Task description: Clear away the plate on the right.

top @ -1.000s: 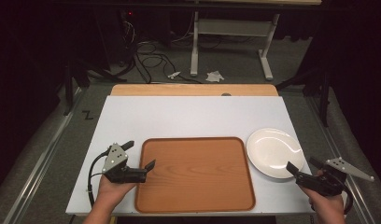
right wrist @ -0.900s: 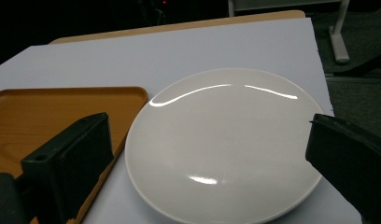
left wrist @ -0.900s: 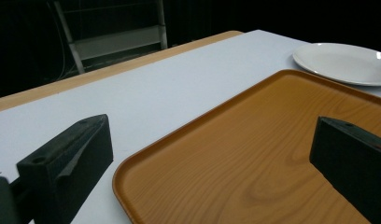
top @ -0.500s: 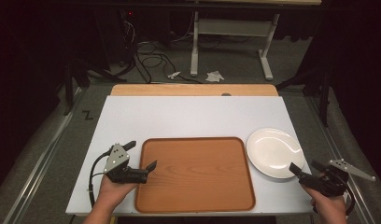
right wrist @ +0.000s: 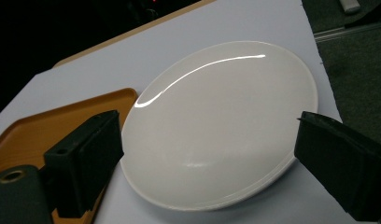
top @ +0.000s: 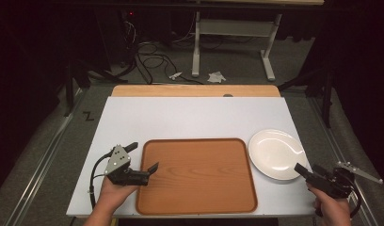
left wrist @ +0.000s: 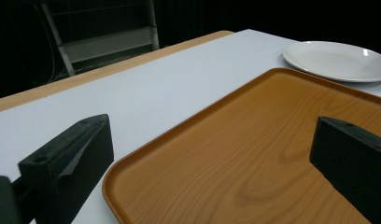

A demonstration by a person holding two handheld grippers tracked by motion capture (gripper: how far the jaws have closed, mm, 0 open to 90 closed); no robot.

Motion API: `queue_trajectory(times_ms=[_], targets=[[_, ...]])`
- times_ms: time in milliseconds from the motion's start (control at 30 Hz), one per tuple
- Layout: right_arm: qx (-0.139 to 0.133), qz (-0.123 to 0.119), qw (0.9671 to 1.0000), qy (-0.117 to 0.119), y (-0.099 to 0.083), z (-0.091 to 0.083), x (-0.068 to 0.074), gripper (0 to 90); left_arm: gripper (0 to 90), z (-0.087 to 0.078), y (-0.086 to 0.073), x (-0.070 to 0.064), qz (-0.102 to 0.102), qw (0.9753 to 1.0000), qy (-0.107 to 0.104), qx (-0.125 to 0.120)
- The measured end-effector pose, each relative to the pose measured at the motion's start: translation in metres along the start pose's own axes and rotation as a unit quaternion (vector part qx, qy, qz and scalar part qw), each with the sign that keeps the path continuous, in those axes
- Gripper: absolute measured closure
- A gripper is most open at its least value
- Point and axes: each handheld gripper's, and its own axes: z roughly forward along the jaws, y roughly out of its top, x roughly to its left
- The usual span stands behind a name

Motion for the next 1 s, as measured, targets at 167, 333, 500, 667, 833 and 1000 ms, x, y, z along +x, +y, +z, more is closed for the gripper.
queue_trajectory(times_ms=[167, 333, 500, 667, 833, 1000], targets=[[0.010, 0.064, 0.9977, 0.022, -0.003, 0.001, -0.009, 10.7, 0.3, 0.000, 0.000, 0.000, -0.002, 1.0000, -0.002, -0.001], [0.015, 0.095, 0.9948, 0.033, -0.004, 0.003, -0.013, 10.8, 0.3, 0.000, 0.000, 0.000, -0.001, 1.0000, -0.003, 0.001], [0.023, 0.125, 0.9910, 0.044, -0.006, 0.005, -0.018, 11.0, 0.3, 0.000, 0.000, 0.000, -0.002, 1.0000, -0.004, 0.001], [0.032, 0.154, 0.9861, 0.052, -0.008, 0.008, -0.023, 11.3, 0.3, 0.000, 0.000, 0.000, -0.003, 1.0000, -0.004, -0.001], [0.046, 0.172, 0.9825, 0.055, -0.010, 0.010, -0.025, 12.2, 0.3, 0.000, -0.001, 0.000, -0.003, 1.0000, -0.005, -0.002], [0.055, 0.188, 0.9795, 0.049, -0.011, 0.012, -0.027, 12.4, 0.3, 0.000, -0.001, 0.000, -0.003, 1.0000, -0.005, -0.002]])
